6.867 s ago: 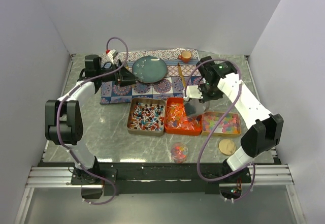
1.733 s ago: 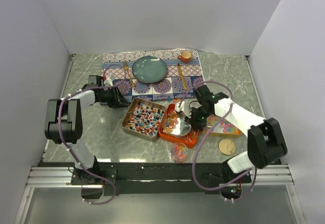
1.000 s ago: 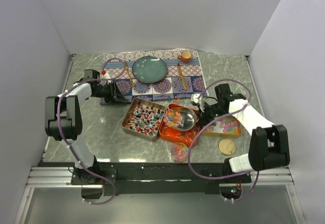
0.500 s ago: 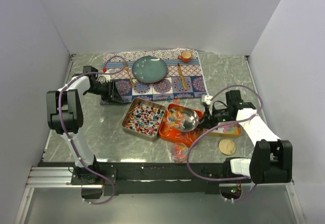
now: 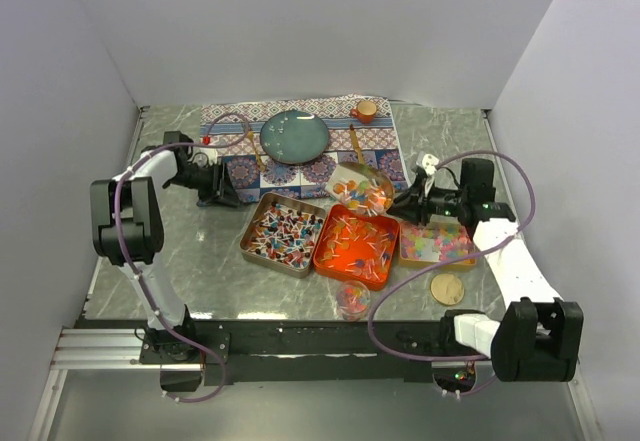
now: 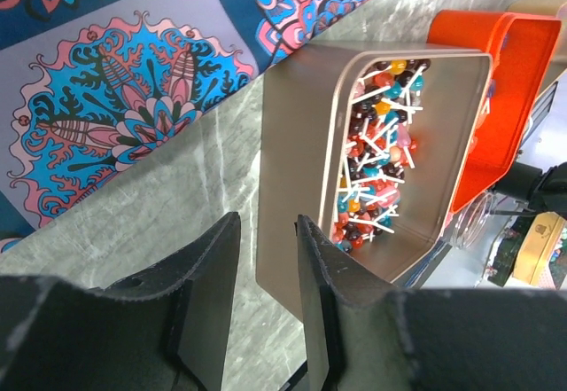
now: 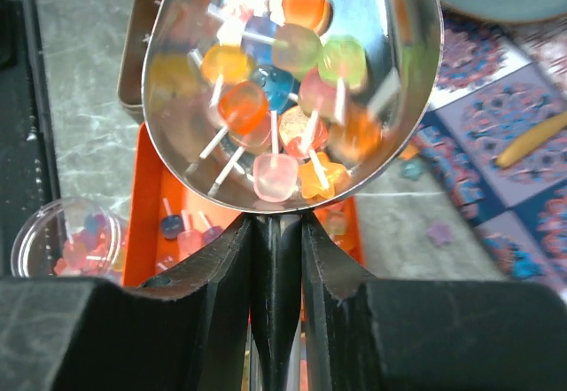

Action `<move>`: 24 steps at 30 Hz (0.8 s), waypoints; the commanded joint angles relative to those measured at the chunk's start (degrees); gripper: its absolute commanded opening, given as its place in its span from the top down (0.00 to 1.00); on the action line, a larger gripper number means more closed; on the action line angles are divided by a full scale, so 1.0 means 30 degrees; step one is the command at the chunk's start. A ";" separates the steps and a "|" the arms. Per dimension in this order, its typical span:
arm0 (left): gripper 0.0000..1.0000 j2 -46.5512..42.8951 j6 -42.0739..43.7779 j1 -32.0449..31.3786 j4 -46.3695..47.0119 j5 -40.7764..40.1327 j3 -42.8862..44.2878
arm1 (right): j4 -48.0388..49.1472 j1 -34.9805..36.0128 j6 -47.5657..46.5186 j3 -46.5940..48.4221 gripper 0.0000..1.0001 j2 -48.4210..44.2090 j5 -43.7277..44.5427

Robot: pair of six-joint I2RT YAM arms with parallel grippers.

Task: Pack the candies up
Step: Place the fake candies in the packing bottle.

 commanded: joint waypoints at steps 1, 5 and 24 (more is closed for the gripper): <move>0.62 -0.1561 -0.0192 -0.0010 0.0446 0.0736 0.0364 | -0.5566 -0.0072 -0.3890 0.3152 1.00 -0.1068 0.0631; 0.62 -0.1767 -0.0397 0.0020 0.0651 0.0677 0.0247 | -1.0886 -0.0072 -0.8869 0.4067 1.00 -0.1096 0.2185; 0.61 -0.2529 0.0335 0.0049 0.0563 -0.0612 -0.0429 | -1.8361 -0.0072 -1.6964 0.1344 1.00 -0.5578 0.4674</move>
